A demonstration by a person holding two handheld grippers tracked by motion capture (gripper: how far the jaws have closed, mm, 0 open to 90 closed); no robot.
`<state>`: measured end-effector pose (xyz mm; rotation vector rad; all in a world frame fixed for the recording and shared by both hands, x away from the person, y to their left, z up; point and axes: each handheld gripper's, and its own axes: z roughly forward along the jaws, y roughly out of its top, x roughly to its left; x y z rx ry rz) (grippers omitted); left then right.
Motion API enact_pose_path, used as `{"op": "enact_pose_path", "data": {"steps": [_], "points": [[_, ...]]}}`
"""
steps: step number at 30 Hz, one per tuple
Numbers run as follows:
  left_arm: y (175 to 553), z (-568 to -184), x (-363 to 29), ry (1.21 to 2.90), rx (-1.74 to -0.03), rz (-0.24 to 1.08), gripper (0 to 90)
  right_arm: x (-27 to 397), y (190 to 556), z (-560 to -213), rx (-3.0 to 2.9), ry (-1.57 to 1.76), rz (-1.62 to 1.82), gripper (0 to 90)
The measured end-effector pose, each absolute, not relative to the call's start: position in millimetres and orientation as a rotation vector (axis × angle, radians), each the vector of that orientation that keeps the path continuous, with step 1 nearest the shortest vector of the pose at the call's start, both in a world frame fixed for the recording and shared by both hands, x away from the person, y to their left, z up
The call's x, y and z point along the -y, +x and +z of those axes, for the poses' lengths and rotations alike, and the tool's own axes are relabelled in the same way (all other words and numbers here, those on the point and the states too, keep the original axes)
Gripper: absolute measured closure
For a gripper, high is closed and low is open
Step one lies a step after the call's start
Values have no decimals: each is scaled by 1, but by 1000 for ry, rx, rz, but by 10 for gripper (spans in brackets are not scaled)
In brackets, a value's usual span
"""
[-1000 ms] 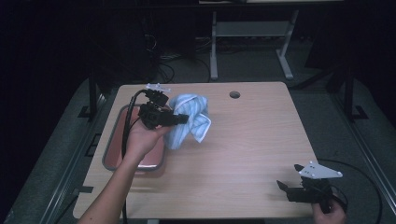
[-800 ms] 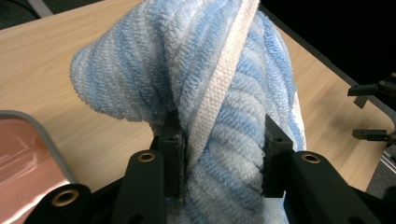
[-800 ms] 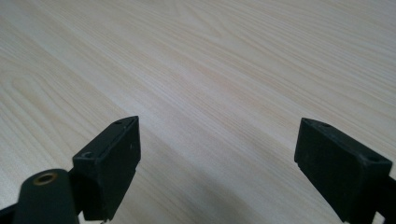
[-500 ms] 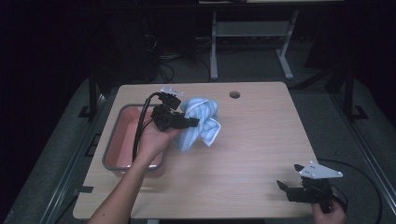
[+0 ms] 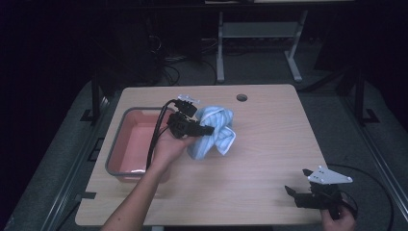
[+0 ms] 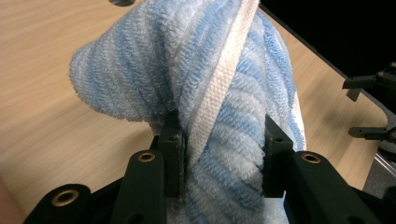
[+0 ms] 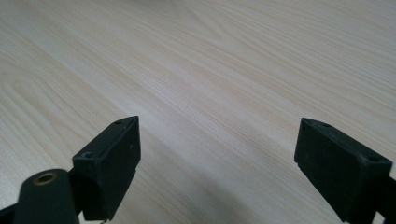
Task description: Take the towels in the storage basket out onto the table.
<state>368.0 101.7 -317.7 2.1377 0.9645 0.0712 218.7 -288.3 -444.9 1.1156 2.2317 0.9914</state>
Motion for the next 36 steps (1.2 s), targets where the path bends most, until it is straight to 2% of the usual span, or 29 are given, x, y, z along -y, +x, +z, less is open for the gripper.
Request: {"op": "enact_pose_path", "data": {"steps": [36], "points": [[387,-375,-54,2168,-1007,-36,608,283,219,-442,-2247,1103,1013,139]]}}
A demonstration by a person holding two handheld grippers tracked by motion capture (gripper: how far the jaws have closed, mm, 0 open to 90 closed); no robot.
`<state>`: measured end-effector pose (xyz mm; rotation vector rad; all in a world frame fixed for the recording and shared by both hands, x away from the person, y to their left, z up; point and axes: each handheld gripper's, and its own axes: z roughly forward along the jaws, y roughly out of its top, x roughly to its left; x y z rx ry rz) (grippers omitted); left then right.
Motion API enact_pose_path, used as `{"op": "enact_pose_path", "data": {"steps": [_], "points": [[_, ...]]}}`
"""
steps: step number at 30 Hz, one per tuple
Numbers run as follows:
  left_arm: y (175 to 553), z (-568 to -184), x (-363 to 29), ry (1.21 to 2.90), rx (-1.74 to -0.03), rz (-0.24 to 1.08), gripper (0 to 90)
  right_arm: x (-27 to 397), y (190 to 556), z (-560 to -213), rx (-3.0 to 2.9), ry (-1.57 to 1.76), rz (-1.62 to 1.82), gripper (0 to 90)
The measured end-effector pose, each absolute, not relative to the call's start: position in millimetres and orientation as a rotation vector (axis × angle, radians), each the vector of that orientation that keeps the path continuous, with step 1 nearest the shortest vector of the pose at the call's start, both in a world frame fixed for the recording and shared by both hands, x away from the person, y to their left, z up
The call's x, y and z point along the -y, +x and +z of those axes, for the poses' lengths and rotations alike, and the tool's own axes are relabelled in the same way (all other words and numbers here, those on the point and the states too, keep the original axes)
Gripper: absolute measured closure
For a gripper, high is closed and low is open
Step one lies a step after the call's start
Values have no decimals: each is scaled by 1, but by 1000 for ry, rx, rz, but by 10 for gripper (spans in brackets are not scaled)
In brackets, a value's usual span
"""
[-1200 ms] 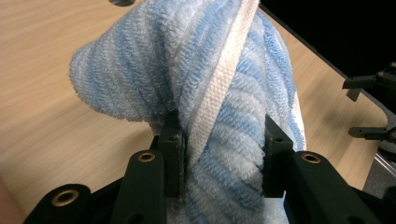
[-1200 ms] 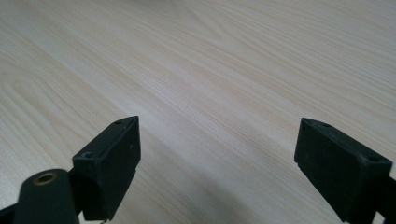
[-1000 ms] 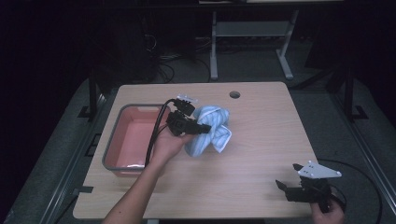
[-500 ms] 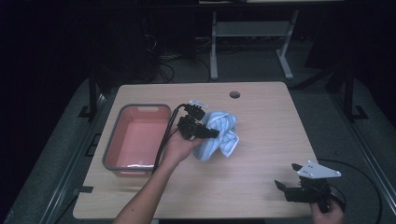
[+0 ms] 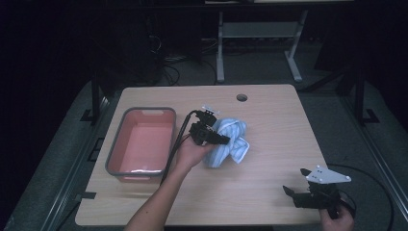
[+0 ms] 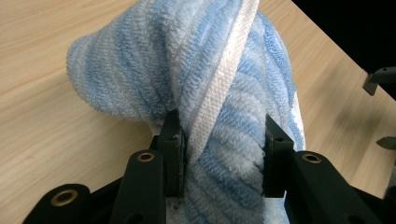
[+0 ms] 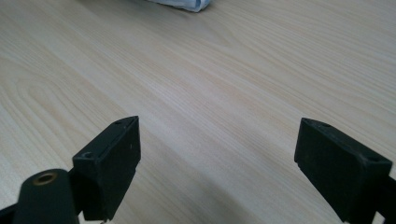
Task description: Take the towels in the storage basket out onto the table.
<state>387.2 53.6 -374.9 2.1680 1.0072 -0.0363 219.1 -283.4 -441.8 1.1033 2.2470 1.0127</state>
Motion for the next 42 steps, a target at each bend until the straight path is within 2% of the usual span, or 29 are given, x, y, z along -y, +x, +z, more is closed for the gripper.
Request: {"op": "enact_pose_path", "data": {"steps": [34,42], "points": [[402,-414,-31,2191,-1061,-101,577,280,223,-447,-2279,1097,1006,139],[400,-422,-28,2204,-1060,-120,533,278,222,-448,-2287,1094,996,139]]}}
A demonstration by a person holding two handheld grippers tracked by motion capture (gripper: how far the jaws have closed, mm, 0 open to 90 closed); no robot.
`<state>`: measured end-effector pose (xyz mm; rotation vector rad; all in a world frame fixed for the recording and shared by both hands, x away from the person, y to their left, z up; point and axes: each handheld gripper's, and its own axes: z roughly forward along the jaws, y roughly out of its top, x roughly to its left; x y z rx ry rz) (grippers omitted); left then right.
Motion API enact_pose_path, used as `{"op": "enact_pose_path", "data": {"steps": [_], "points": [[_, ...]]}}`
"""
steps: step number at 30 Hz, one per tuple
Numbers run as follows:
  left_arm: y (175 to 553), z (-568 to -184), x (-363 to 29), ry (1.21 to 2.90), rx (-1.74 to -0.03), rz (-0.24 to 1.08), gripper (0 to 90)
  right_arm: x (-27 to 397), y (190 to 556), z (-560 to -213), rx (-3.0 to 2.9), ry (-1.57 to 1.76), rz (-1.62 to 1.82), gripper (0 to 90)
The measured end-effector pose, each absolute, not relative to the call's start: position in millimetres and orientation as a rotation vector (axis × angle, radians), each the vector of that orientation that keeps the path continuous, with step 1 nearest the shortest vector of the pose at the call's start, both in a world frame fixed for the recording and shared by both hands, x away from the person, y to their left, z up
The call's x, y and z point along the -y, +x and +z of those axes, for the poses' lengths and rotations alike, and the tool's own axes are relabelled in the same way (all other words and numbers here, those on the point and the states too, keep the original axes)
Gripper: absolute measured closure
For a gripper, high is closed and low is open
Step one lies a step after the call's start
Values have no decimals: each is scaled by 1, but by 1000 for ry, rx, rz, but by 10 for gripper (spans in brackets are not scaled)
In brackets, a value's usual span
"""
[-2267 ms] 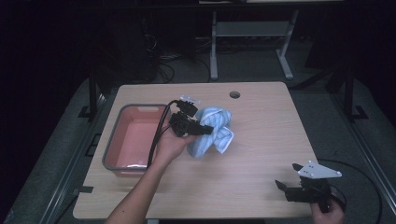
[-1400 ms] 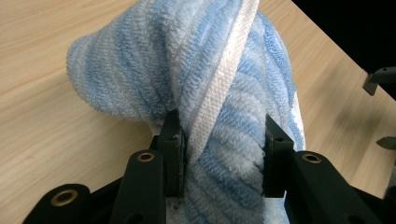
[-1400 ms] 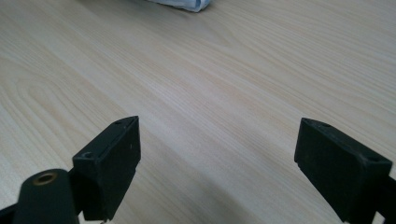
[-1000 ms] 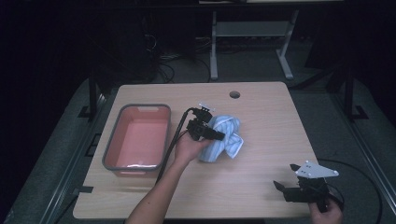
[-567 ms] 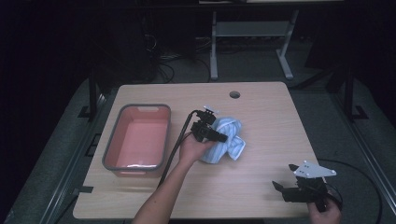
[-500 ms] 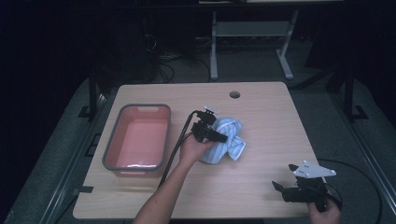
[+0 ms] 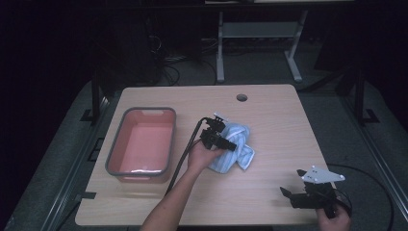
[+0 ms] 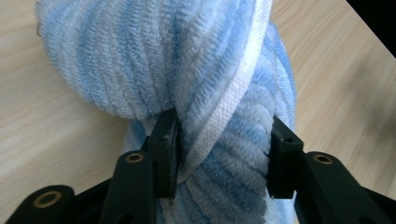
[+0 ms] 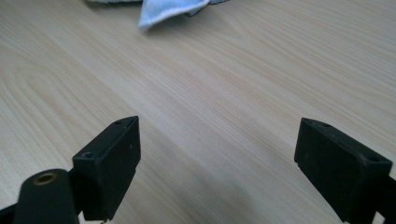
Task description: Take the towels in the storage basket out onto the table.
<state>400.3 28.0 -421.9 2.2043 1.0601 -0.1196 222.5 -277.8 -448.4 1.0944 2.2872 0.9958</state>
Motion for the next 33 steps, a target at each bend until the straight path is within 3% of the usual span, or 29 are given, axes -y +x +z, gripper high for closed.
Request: {"op": "enact_pose_path", "data": {"steps": [12,33], "points": [[394,-411,-32,2184,-1045,-92,443,277,223,-449,-2284,1094,989,139],[373,-400,-62,2157,-996,-87,432,279,226,-449,-2275,1110,983,139]]}}
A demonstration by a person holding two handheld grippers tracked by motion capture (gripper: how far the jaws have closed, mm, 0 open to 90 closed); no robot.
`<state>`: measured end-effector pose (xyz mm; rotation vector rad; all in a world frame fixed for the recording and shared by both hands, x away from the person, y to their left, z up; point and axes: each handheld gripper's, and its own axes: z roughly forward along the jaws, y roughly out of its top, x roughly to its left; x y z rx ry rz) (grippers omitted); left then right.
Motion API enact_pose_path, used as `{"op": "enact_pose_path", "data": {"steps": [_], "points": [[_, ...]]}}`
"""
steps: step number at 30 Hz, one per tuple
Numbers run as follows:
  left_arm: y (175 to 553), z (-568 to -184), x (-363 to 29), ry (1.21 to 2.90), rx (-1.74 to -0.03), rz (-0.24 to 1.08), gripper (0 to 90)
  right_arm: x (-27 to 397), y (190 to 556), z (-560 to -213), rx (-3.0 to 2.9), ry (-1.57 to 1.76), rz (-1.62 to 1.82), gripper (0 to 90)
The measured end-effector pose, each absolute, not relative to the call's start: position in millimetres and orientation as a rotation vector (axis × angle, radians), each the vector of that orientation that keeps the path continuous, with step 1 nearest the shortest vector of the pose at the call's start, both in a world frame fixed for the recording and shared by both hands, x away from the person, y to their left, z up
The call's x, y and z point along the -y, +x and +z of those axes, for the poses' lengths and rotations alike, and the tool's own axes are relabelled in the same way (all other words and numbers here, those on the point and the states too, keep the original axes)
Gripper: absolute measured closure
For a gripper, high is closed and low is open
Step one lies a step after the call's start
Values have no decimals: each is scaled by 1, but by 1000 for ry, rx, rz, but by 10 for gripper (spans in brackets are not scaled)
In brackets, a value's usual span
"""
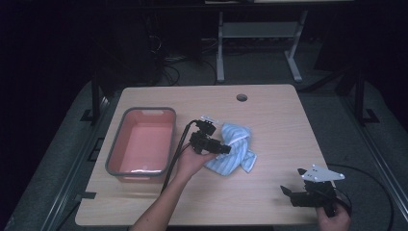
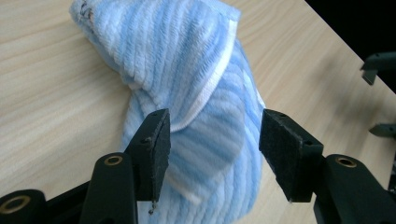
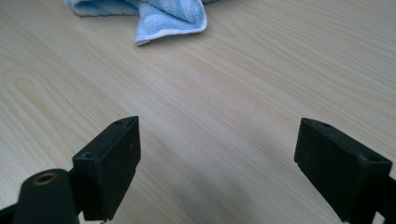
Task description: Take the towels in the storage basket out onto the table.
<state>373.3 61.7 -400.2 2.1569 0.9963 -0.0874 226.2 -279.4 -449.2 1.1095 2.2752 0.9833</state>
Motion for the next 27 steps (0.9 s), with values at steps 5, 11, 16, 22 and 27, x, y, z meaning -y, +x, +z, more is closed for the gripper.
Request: {"op": "enact_pose_path", "data": {"steps": [5,11,16,22,27], "points": [[366,-399,-71,2151,-987,-92,424,281,227,-451,-2277,1114,977,139],[360,-400,-77,2132,-981,-100,404,281,228,-451,-2278,1116,973,139],[353,-400,-83,2114,-972,-103,390,283,230,-451,-2273,1120,972,139],[344,-402,-88,2107,-950,-119,389,284,229,-451,-2268,1135,969,139],[335,-403,-94,2105,-947,-108,388,283,229,-451,-2268,1136,967,139]]}}
